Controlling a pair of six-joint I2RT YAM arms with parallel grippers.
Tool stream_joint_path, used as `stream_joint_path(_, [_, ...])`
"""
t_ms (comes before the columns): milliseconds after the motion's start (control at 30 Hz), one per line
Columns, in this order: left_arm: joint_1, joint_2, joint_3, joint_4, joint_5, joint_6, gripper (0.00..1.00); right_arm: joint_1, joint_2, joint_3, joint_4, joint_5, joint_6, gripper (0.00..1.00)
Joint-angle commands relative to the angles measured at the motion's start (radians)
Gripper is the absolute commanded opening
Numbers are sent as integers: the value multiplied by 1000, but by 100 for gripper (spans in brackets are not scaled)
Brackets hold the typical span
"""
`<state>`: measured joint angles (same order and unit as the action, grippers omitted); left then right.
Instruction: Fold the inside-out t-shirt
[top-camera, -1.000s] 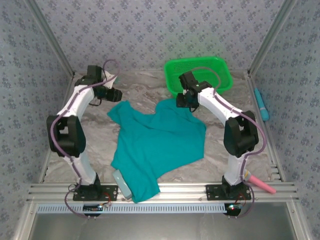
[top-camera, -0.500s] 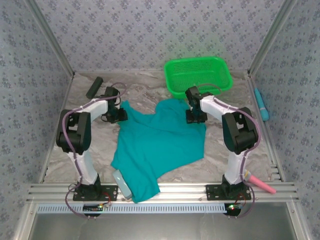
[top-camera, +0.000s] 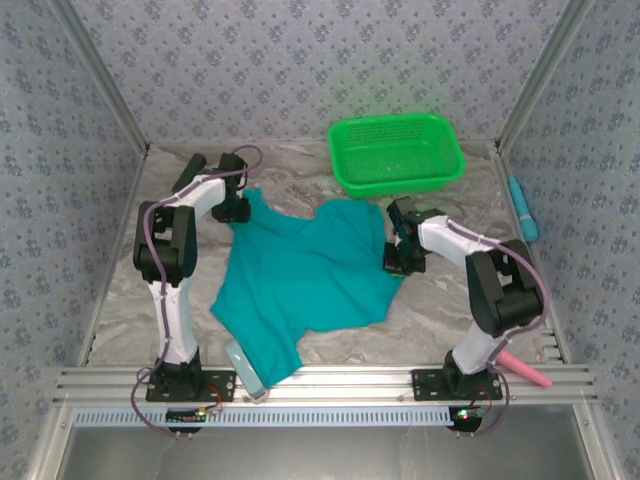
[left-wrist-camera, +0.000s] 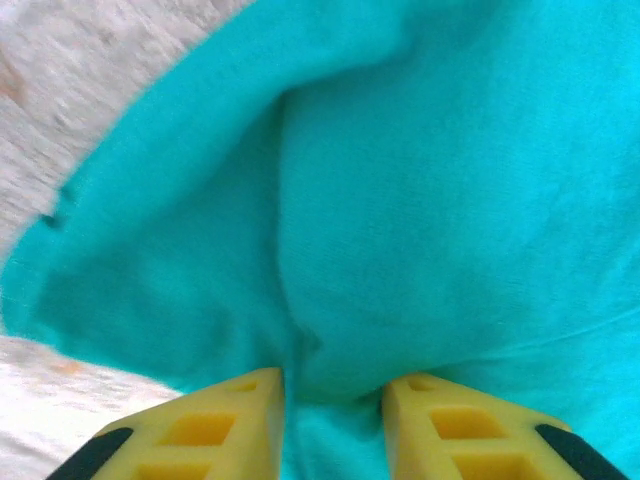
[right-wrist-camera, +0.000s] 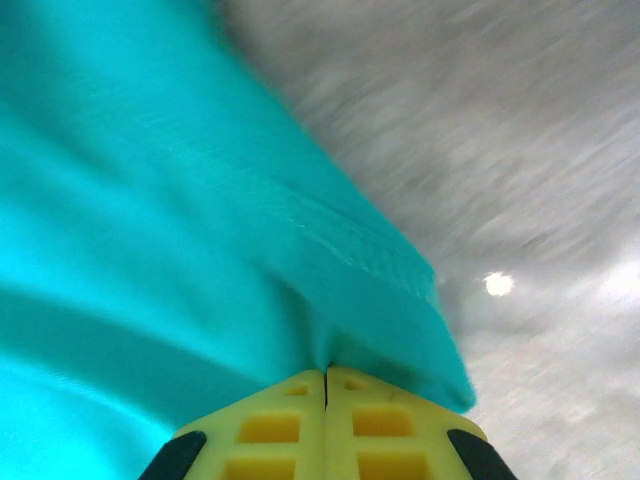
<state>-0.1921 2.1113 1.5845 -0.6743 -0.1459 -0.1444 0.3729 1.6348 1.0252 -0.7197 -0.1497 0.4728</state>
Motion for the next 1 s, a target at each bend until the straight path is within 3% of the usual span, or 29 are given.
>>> stream_joint_path(0, [0, 24, 86, -66, -205, 190, 34, 42, -103, -10, -22, -280, 52, 0])
stream_joint_path(33, [1, 31, 110, -67, -236, 238, 36, 40, -126, -14, -20, -285, 60, 0])
stream_joint_path(133, [1, 33, 177, -71, -237, 297, 45, -7, -165, -44, -52, -109, 63, 40])
stream_joint_path(300, [13, -23, 193, -83, -58, 123, 49, -37, -172, -124, -35, 7, 13, 47])
stream_joint_path(433, [44, -36, 117, -52, 78, -2, 48, -11, -133, -184, 87, -80, -13, 49])
stream_joint_path(600, [49, -32, 53, -26, 62, -14, 46, 29, -32, -147, 233, -190, -44, 48])
stream_joint_path(633, [49, -36, 40, -12, 71, -9, 46, 38, -2, -124, 236, -201, -47, 42])
stream_joint_path(700, [49, -23, 40, -11, 73, 6, 46, 52, 27, -102, 232, -181, -27, 13])
stream_joint_path(733, [49, -8, 53, -23, 61, 13, 46, 56, 13, -102, 213, -126, 1, 2])
stream_joint_path(767, [49, 8, 69, -45, 52, 20, 46, 56, -7, -99, 161, -49, 32, 0])
stream_joint_path(900, [32, 21, 94, -91, 3, 69, 44, 76, -230, -17, -259, 429, 238, 0])
stream_joint_path(967, [21, 2, 79, -73, 0, 100, 45, 153, -298, 45, -371, 570, 285, 0])
